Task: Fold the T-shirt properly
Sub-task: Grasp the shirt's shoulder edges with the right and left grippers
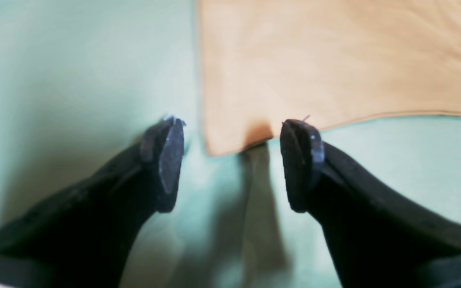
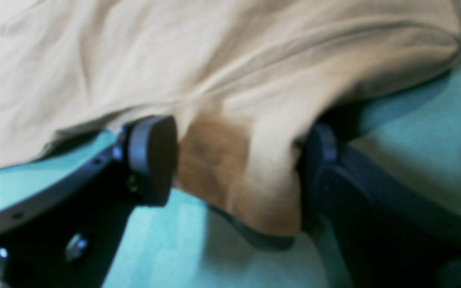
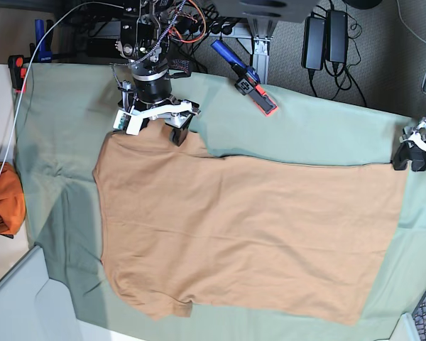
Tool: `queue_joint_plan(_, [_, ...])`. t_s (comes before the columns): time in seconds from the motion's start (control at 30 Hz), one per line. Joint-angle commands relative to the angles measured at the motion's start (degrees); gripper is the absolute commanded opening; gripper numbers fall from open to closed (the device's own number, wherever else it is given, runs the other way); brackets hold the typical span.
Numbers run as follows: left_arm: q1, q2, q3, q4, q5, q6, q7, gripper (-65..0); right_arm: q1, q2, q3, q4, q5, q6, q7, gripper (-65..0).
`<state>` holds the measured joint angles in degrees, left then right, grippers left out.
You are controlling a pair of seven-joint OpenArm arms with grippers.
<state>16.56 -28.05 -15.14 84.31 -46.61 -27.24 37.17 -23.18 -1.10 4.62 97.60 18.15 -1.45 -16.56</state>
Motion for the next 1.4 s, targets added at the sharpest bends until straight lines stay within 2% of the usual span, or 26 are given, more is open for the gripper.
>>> queue_joint_plan(0.0, [-0.76,-0.35,0.52,0.7,0.87,-0.04,-0.13,-23.5,-0.35,-0.17,-0.13,0.26,0.2,0.81,-1.75,-20.7])
queue_joint_plan(0.37, [-4.04,0.61,2.43,0.68,1.75,-0.02,-0.9,-23.5,-0.46,-0.17,-0.15,0.26,0.0,0.79,-2.84,-20.8])
queue_joint_plan(0.47, [-4.52,0.59,2.43,0.68,1.88,-0.04,-1.31,-23.8,-0.44,-0.2,-0.15,0.26,-1.7,0.79,-2.84,-20.9])
queue_joint_plan(0.53, [-4.68,0.59,2.43,0.68,1.88,-0.09,-1.84,-30.4,-0.31,-0.2,-0.15,0.26,-3.56,0.79,-2.95,-21.1])
queue_joint_plan(0.6, [-4.66,0.61,2.43,0.7,1.86,-0.07,-2.73,-45.6,-0.15,-0.17,-0.15,0.33,-6.03,0.79,-3.02,-27.1])
queue_joint_plan(0.63, [-4.66,0.59,2.43,0.7,1.84,-0.07,-2.97,-53.1,-0.15,-0.2,-0.15,0.33,-6.8,0.79,-2.99,-33.8])
queue_joint_plan(0.7, [-4.66,0.59,2.43,0.7,1.84,-0.11,-3.13,-64.3,-0.17,-0.17,-0.15,0.33,-6.82,0.76,-3.02,-51.7])
queue_joint_plan(0.73, [-4.66,0.61,2.43,0.7,1.86,-0.26,-3.15,-65.0,-0.17,-0.17,-0.13,0.33,-6.82,0.76,-3.02,-60.9])
queue_joint_plan(0.77, [-4.66,0.61,2.43,0.7,1.86,-0.46,-3.37,-65.0,-0.17,-0.17,-0.13,0.33,-6.84,0.76,-2.99,-65.0])
queue_joint_plan(0.97, [-4.66,0.57,2.43,0.7,3.04,-0.42,-4.13,-65.0,-0.15,-0.15,-0.13,0.33,-7.17,0.81,-2.99,-65.0])
queue_joint_plan(1.1, [-4.63,0.57,2.43,0.7,3.15,-0.59,-1.88,-65.0,-0.2,0.09,-0.13,1.51,-9.49,0.81,-3.28,-65.0])
queue_joint_plan(1.13, [-4.63,0.55,2.43,0.7,3.15,-1.73,-1.68,-65.0,-0.17,0.37,-0.13,2.16,-9.9,0.81,-4.44,-65.0])
queue_joint_plan(1.2, [-4.55,0.39,2.43,0.7,2.58,-7.06,-0.33,-65.0,-0.31,1.25,-0.09,3.91,-10.23,0.83,-8.66,-65.0])
queue_joint_plan(1.27, [-3.87,0.07,2.4,0.7,-0.94,-11.69,1.99,-65.0,-1.11,2.12,-0.09,6.1,-10.23,0.85,-13.2,-65.0])
queue_joint_plan(1.3, [-3.23,0.02,2.4,0.7,-2.93,-12.76,2.78,-65.0,-1.9,2.62,-0.09,7.21,-10.23,1.01,-14.16,-65.0])
queue_joint_plan(1.37, [-1.81,-0.07,2.4,0.7,-5.2,-12.76,3.19,-65.0,-4.09,3.58,0.13,9.46,-10.25,2.34,-14.1,-65.0])
